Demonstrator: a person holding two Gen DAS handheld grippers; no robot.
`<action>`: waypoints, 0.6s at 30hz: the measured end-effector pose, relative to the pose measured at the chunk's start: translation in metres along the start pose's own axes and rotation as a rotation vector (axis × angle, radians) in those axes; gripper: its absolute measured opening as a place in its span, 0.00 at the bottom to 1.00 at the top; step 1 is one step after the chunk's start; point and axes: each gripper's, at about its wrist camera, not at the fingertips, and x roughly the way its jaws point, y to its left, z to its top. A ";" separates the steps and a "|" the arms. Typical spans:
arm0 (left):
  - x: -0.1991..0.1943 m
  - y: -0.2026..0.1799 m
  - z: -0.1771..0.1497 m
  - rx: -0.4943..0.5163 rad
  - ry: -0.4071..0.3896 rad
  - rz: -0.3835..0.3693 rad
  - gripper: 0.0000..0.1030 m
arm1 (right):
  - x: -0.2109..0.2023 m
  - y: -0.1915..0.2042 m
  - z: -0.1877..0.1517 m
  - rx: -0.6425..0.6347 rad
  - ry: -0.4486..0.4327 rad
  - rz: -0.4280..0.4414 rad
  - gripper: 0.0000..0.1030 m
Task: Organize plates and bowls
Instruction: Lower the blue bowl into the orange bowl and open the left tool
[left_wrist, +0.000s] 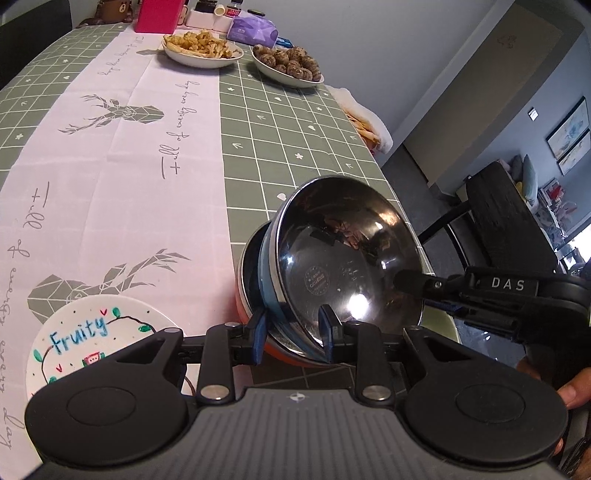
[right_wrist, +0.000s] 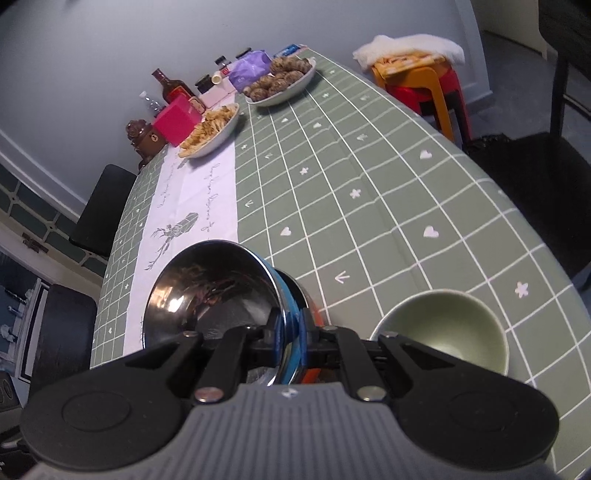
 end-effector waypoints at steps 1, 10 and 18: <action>0.000 0.000 0.001 0.001 -0.002 0.001 0.32 | 0.002 0.000 0.000 0.003 0.005 -0.002 0.07; 0.002 0.003 0.003 0.014 -0.025 0.010 0.34 | 0.011 -0.008 0.000 0.056 0.042 0.009 0.10; -0.012 0.010 0.007 -0.022 -0.091 -0.051 0.53 | 0.010 -0.008 0.001 0.058 0.036 0.014 0.11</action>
